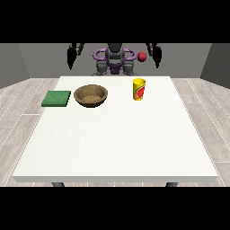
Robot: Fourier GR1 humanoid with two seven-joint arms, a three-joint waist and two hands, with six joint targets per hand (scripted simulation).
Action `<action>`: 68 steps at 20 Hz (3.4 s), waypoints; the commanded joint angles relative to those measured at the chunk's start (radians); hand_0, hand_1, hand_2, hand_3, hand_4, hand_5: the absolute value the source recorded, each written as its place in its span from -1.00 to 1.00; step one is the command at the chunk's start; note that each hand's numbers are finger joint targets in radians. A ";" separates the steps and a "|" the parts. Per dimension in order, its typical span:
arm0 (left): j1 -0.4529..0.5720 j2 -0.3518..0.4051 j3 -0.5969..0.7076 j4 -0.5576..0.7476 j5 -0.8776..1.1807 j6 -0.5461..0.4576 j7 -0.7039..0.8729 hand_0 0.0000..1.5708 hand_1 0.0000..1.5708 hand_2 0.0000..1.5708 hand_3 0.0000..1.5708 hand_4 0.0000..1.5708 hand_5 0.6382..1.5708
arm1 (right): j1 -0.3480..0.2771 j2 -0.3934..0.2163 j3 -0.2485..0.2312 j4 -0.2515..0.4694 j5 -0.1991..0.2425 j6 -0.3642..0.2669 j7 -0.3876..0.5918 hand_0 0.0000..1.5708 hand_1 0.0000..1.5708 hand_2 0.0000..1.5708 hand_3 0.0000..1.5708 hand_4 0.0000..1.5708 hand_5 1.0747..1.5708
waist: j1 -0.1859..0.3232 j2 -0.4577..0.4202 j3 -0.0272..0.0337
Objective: Pick the cup and pour the ball into the bowl, then pick the bowl and place it on the pad
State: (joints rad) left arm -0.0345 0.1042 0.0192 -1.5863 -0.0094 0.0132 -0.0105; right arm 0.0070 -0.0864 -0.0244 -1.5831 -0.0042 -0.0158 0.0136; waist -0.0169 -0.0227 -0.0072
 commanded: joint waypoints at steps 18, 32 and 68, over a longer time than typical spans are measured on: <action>-0.032 -0.081 -0.072 -0.379 0.072 0.114 0.498 -1.00 -1.00 -1.00 -1.00 -0.29 0.97 | 0.034 0.003 -0.006 -0.463 -0.129 -0.061 0.503 -1.00 -1.00 -1.00 -1.00 -0.03 0.91 | -0.033 -0.212 0.0072; -0.116 -0.045 0.054 0.034 0.020 0.078 -0.217 -1.00 -1.00 -1.00 -1.00 -0.33 0.83 | -0.094 -0.016 -0.092 -0.261 -0.196 0.093 0.024 -1.00 -1.00 -1.00 -1.00 -0.12 0.92 | -0.086 0.267 0.0066; -0.408 -0.054 0.095 0.902 -0.153 0.339 -0.627 0.64 0.64 1.00 1.00 0.79 0.66 | -0.181 -0.282 -0.396 0.111 -0.427 0.323 0.010 -1.00 -1.00 -1.00 -0.77 -0.19 0.98 | -0.131 0.149 0.0078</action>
State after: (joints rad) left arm -0.4347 0.0925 0.1769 -0.6857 -0.0926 0.2680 -0.6994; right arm -0.1693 -0.3368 -0.3727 -1.5561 -0.4115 0.2953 0.0247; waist -0.1737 0.1863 0.0034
